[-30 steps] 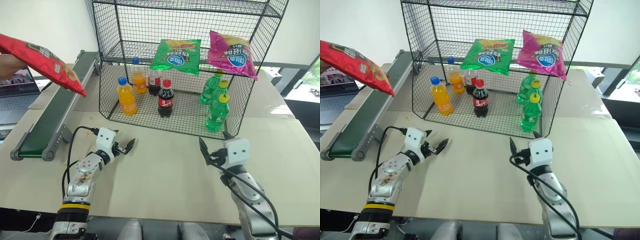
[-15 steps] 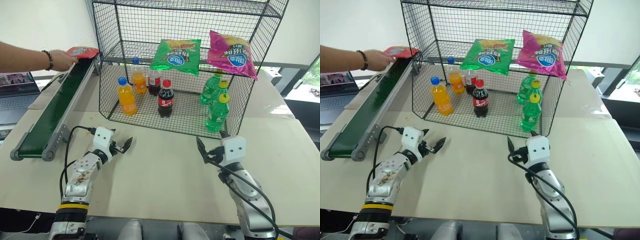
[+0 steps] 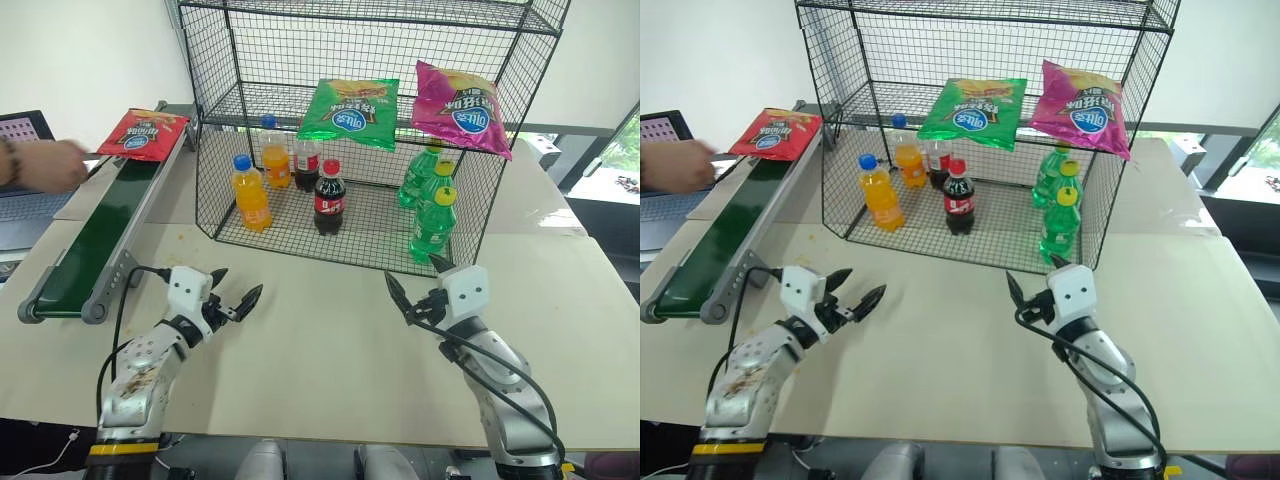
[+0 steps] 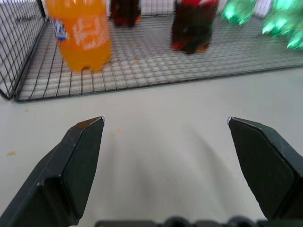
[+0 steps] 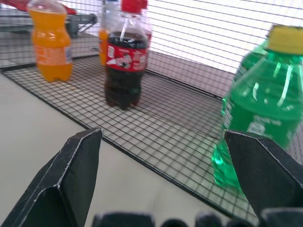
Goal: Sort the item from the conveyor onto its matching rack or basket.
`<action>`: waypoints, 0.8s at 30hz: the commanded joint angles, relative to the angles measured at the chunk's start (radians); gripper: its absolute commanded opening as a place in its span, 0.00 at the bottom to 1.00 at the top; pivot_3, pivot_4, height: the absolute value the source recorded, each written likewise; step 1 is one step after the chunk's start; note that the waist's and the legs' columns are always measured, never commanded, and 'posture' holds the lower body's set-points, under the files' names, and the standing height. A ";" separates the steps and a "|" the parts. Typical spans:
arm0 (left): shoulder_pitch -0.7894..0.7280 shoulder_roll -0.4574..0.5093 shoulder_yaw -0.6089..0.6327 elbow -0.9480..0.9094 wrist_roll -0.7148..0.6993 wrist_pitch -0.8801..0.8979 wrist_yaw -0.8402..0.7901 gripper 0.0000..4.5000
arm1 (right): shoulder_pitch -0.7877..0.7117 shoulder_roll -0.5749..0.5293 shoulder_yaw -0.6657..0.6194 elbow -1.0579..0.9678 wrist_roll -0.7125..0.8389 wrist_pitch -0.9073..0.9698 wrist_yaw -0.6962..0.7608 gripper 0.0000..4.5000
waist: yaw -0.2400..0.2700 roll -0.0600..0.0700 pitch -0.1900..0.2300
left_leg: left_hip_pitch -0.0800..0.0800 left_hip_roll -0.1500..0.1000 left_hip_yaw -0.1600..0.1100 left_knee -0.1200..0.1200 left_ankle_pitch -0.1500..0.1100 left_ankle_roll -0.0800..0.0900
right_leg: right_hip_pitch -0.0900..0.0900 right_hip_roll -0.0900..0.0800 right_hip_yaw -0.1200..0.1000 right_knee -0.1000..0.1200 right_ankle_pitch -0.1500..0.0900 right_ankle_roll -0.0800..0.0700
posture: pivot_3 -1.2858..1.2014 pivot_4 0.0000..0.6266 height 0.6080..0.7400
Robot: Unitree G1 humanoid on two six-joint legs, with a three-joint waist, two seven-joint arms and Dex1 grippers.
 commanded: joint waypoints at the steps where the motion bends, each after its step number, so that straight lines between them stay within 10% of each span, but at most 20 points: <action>1: 0.058 0.026 0.155 -0.173 -0.184 0.127 0.043 0.99 | -0.056 -0.043 -0.011 -0.059 0.106 0.021 0.103 1.00 | -0.004 0.000 0.000 | 0.001 0.000 0.000 0.000 0.000 0.000 | 0.000 0.000 0.000 0.000 0.000 0.000 | 0.52 0.24 1.00; 16: 0.379 -0.013 0.798 -0.215 -1.240 0.288 0.501 0.99 | -0.359 -0.109 0.103 -0.012 0.448 0.091 0.520 1.00 | -0.008 -0.002 -0.001 | 0.002 0.001 -0.002 0.002 -0.002 0.003 | 0.002 -0.001 -0.002 -0.001 0.000 0.000 | 0.52 0.24 1.00; 24: 0.430 -0.032 0.854 -0.005 -1.422 0.214 0.614 0.99 | -0.479 -0.085 0.147 0.061 0.512 0.091 0.648 1.00 | -0.010 -0.002 -0.001 | 0.005 0.001 -0.001 0.002 -0.002 0.003 | 0.005 0.000 -0.003 -0.001 -0.001 -0.001 | 0.52 0.24 1.00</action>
